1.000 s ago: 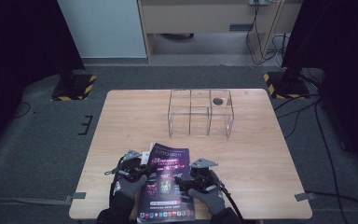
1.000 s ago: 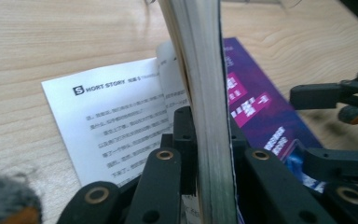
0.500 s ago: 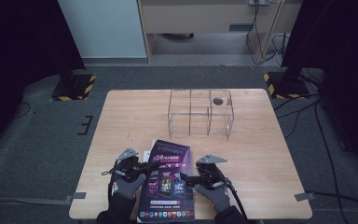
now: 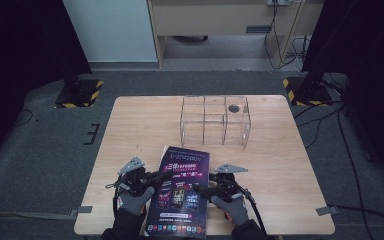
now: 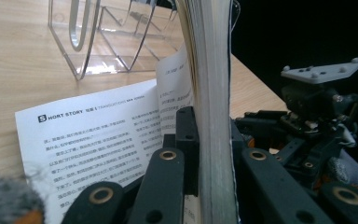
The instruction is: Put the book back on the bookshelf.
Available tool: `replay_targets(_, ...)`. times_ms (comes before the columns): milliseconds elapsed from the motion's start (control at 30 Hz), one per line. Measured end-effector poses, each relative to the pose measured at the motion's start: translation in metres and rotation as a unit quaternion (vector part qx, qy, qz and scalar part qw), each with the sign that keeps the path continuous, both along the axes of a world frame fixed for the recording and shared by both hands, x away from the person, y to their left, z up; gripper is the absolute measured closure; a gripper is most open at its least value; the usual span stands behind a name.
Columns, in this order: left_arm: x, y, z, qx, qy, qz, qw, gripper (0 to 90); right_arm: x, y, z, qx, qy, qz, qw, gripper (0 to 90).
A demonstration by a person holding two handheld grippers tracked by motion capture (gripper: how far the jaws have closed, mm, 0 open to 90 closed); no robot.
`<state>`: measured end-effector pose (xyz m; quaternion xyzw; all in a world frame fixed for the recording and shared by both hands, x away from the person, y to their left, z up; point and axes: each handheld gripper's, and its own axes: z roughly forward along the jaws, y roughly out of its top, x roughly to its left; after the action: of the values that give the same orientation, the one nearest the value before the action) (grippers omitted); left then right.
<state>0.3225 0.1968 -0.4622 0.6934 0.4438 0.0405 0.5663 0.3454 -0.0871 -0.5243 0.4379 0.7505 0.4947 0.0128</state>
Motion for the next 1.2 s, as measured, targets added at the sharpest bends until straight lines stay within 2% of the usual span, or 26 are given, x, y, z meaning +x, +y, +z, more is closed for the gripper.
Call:
replay_targets(267, -0.001, -0.001, 0.001, -0.008, -0.007, -0.011, 0.9999, 83.0, 0.002, 0.004, -0.004, 0.031, 0.021, 0.026, 0.9989, 17.9)
replay_targets(467, -0.001, -0.002, 0.001, -0.012, -0.01, -0.017, 0.9997, 83.0, 0.003, 0.01, -0.004, 0.063, 0.035, 0.044, 0.9965, 21.0)
replay_targets(733, -0.001, -0.001, 0.001, -0.015, -0.01, -0.018, 0.9997, 82.9, 0.004, 0.013, -0.003, 0.072, 0.037, 0.046, 0.9957, 21.5)
replay_targets(900, 0.0, 0.0, 0.0, -0.015, -0.009, -0.016, 0.9997, 82.9, 0.004, 0.008, -0.002, 0.079, 0.045, 0.04, 0.995, 32.3)
replay_targets(967, 0.0, 0.001, 0.0, -0.016, -0.01, -0.015, 0.9997, 82.9, 0.003, 0.006, -0.001, 0.081, 0.042, 0.041, 0.995, 36.2)
replay_targets(1067, 0.001, 0.001, -0.001, -0.013, -0.009, -0.011, 0.9998, 82.9, 0.002, 0.004, 0.001, 0.084, 0.039, 0.04, 0.9949, 39.7)
replay_targets(1200, 0.002, 0.002, -0.003, -0.012, -0.007, -0.006, 0.9999, 82.8, 0.001, 0.002, 0.004, 0.103, 0.035, 0.042, 0.9932, 42.3)
